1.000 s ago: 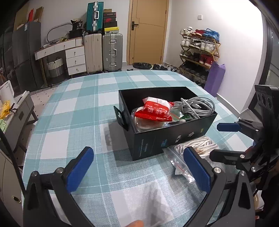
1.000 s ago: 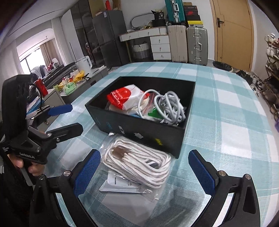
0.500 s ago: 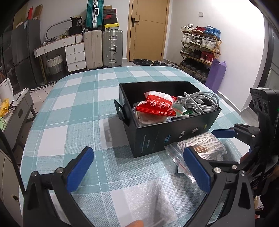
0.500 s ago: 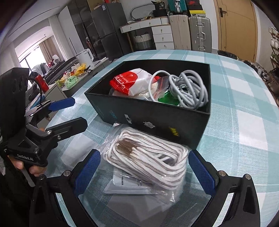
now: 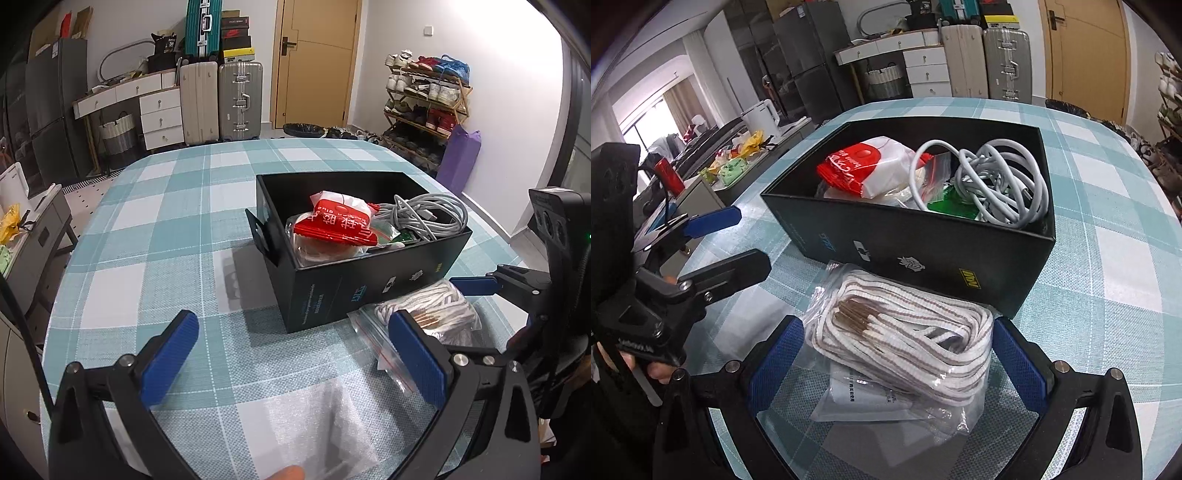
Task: Organize soft objects
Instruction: 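Grasp the bagged rope with right tool while left tool grasps the white sachet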
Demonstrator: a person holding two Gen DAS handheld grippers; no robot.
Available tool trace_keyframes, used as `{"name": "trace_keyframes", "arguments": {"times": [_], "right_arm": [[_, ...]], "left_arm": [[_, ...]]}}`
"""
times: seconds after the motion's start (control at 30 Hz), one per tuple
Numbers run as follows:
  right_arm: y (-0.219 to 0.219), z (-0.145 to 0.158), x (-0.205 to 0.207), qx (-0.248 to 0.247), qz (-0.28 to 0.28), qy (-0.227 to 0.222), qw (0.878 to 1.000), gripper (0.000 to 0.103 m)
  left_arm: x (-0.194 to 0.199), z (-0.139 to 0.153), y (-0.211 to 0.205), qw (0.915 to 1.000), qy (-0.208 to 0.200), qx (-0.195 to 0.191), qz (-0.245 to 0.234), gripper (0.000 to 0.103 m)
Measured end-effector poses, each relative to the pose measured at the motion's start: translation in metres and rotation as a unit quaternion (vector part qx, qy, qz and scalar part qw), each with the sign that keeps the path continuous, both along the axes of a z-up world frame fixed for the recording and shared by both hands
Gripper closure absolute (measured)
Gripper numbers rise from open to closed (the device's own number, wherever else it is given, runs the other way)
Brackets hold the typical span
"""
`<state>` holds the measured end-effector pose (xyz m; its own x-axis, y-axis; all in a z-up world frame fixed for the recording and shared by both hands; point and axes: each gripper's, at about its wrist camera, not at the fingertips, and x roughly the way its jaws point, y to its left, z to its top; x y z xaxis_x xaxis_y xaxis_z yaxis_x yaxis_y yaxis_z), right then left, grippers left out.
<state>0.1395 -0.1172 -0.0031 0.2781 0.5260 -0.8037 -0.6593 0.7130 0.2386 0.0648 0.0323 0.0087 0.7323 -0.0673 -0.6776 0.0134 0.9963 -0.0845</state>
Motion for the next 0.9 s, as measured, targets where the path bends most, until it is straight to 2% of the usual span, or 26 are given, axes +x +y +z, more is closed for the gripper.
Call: {"name": "trace_keyframes", "arguments": {"times": [0.33, 0.7, 0.9], "right_arm": [[0.006, 0.002, -0.008, -0.012, 0.015, -0.024, 1.000, 0.001], [0.010, -0.006, -0.003, -0.013, 0.007, -0.010, 1.000, 0.001], [0.009, -0.009, -0.006, -0.015, 0.013, -0.014, 1.000, 0.009]], "left_arm": [[0.000, 0.001, 0.010, 0.9999, -0.001, -0.010, 0.012, 0.000], [0.000, 0.000, 0.011, 0.9999, 0.000, -0.010, 0.013, 0.000], [0.001, 0.000, 0.010, 0.9999, 0.000, -0.011, 0.013, 0.000]]}}
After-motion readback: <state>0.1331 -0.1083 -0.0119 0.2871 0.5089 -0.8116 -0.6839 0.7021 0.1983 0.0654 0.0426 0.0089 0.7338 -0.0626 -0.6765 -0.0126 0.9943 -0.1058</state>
